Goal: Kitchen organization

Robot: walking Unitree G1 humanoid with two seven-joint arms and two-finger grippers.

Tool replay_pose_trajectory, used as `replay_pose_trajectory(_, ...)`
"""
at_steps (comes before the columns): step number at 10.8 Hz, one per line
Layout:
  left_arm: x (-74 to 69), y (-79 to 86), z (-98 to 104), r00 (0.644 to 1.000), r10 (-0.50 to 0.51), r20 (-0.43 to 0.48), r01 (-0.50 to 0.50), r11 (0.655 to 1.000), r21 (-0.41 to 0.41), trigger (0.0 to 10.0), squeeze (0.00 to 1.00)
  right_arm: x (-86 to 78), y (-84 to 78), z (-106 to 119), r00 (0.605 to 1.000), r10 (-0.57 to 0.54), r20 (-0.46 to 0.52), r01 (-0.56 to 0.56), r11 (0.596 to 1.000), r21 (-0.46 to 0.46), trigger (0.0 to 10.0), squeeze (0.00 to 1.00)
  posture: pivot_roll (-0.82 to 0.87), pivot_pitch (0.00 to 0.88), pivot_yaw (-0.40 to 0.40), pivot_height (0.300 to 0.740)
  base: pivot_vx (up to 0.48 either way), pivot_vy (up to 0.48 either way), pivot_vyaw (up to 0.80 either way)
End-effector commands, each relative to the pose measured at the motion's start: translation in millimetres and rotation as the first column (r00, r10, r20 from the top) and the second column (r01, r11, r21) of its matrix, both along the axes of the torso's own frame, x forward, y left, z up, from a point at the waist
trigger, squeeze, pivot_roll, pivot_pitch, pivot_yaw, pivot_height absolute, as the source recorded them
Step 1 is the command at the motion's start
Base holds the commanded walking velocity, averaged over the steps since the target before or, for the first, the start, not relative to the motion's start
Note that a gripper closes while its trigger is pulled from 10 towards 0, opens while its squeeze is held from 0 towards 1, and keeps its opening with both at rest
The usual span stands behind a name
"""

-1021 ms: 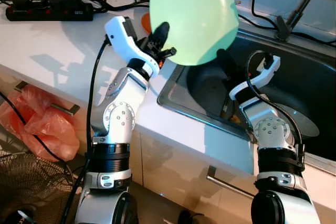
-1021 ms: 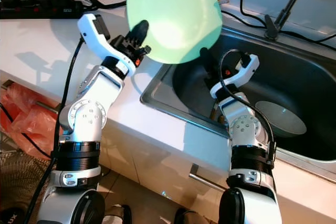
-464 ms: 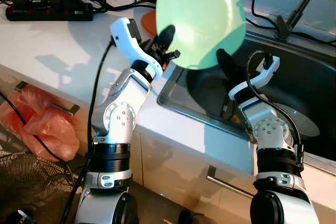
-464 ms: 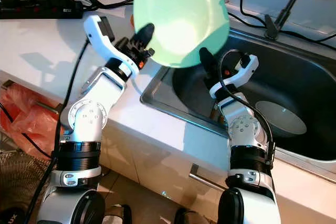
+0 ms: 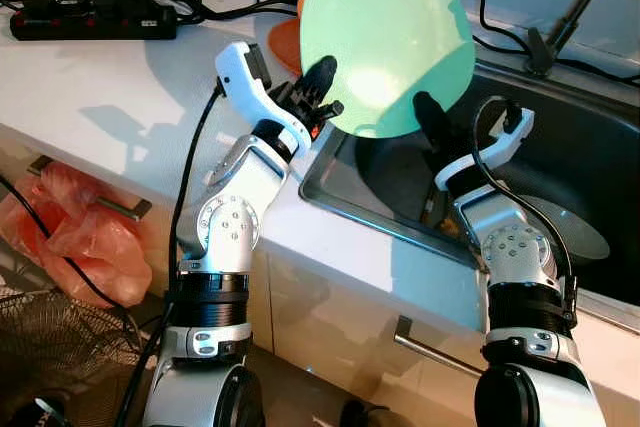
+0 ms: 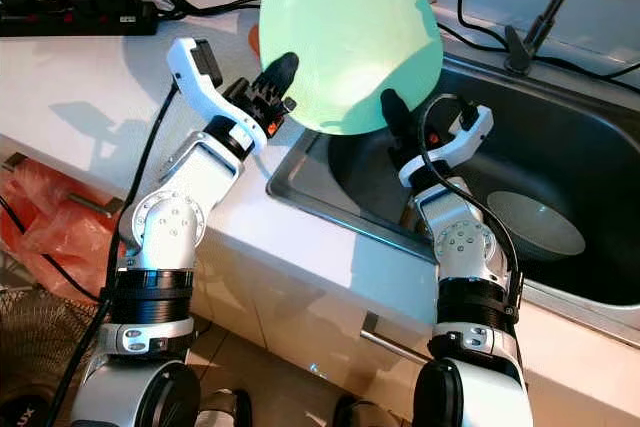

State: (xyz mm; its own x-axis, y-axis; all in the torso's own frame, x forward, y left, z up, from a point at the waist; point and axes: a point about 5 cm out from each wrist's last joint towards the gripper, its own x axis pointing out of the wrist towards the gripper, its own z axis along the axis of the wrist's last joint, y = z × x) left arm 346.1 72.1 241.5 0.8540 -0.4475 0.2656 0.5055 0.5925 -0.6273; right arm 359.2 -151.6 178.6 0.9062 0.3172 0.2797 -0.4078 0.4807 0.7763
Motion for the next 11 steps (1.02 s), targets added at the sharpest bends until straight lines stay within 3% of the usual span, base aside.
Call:
replay_pose_trajectory(1,-2.9,-12.7,0.4,0.998,-0.059,0.005,0.059,0.997,-0.050,10.0,0.00,0.0,-3.6,9.9,0.999,-0.020,0.038,0.019,1.000,0.008,10.0,0.00,0.05,0.120,-0.046,0.740,0.000,0.000,0.00)
replay_pose_trajectory(6,-1.2,-11.2,-2.4,0.998,-0.065,-0.007,0.065,0.995,-0.075,10.0,0.00,0.6,-4.0,9.5,0.999,-0.024,0.034,0.024,1.000,0.016,10.0,0.00,0.05,0.122,-0.047,0.740,0.000,0.000,0.00)
replay_pose_trajectory(7,-0.7,-10.7,-6.4,0.997,-0.070,-0.023,0.068,0.994,-0.086,10.0,0.00,0.5,-4.3,9.7,0.999,-0.026,0.035,0.025,0.999,0.020,7.3,0.00,0.05,0.125,-0.048,0.740,0.000,0.000,0.00)
replay_pose_trajectory(8,-0.6,-10.6,-7.7,0.997,-0.069,-0.027,0.067,0.994,-0.087,10.0,0.00,0.5,-4.4,9.7,0.999,-0.027,0.035,0.026,0.999,0.021,7.3,0.00,0.05,0.125,-0.048,0.740,0.000,0.000,0.00)
replay_pose_trajectory(9,-0.7,-10.6,-9.4,0.997,-0.069,-0.033,0.066,0.994,-0.090,10.0,0.00,0.3,-5.5,9.8,0.999,-0.029,0.035,0.029,0.999,0.026,0.0,0.00,0.05,0.126,-0.048,0.740,0.000,0.000,0.00)
replay_pose_trajectory(11,-0.8,-10.5,-10.2,0.997,-0.068,-0.036,0.064,0.994,-0.090,10.0,0.00,0.1,-6.1,10.1,0.999,-0.033,0.036,0.032,0.999,0.037,0.0,0.00,0.05,0.127,-0.047,0.740,0.000,0.000,0.00)
